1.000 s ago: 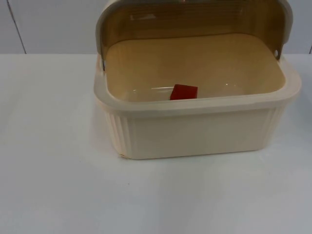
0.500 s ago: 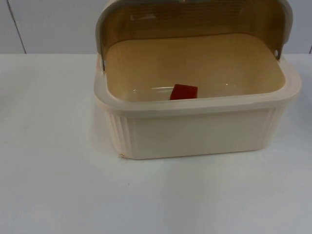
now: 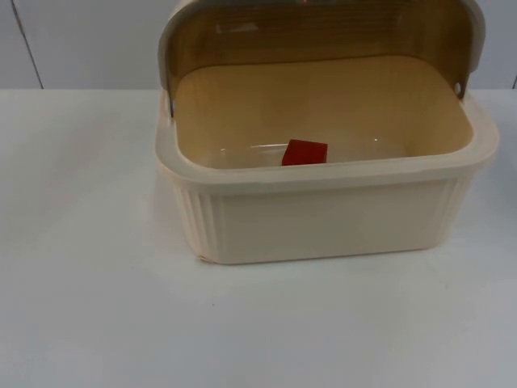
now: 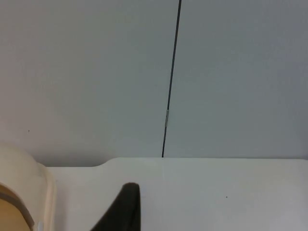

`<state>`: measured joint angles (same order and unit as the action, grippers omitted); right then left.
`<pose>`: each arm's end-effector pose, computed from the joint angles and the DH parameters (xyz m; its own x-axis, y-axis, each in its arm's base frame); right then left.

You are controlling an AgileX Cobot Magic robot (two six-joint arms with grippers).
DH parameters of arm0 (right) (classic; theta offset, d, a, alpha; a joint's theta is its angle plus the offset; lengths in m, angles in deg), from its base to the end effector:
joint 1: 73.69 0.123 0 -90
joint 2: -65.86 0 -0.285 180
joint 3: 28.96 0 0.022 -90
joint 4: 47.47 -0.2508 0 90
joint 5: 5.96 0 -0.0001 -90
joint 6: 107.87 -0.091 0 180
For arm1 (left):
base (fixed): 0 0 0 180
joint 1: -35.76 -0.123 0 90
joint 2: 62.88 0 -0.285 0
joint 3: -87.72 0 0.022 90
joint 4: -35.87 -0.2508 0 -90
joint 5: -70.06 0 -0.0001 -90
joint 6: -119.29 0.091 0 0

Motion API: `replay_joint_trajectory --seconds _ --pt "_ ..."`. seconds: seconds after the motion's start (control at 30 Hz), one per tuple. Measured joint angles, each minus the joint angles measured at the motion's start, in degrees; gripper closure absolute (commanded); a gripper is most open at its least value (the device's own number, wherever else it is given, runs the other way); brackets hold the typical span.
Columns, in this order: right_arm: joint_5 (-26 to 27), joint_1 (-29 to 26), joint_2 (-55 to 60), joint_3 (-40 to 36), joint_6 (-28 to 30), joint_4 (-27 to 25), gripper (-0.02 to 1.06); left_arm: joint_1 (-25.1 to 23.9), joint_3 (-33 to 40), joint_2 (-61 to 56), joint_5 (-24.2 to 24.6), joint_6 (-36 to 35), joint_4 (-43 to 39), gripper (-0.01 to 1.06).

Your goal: Open the box lid with the left hand, place the block into the box with the right hand, then close the box lid with the left hand.

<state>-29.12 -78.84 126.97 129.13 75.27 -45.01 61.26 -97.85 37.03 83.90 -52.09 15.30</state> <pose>0.1950 -0.0191 0.3994 -0.2860 -0.0687 -0.9558 0.0793 0.9923 -0.0951 0.3529 -0.1598 0.3796 -0.0650 0.5602 -0.8258 0.4418 0.7582 0.4795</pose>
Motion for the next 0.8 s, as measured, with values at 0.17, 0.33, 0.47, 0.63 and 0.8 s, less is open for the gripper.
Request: replay_joint_trajectory --seconds 0.17,0.33,0.47,0.63,0.8 --pt "0.00 0.00 0.00 0.00 0.00 0.00 0.00 3.68 -0.13 3.88 -0.53 13.72 0.00 1.05" --pt "0.00 0.00 0.00 0.00 0.00 0.00 0.00 5.78 -1.78 8.03 -1.16 21.97 1.34 1.05" --pt "0.00 0.00 0.00 0.00 0.00 0.00 0.00 6.14 -4.36 10.63 0.10 24.29 2.86 1.05" --pt "0.00 0.00 0.00 0.00 0.00 0.00 0.00 6.06 -8.87 13.59 8.16 49.29 25.60 1.05" --pt "0.00 0.00 0.00 0.00 0.00 0.00 0.00 5.28 -11.92 16.35 12.71 65.09 43.40 1.05"
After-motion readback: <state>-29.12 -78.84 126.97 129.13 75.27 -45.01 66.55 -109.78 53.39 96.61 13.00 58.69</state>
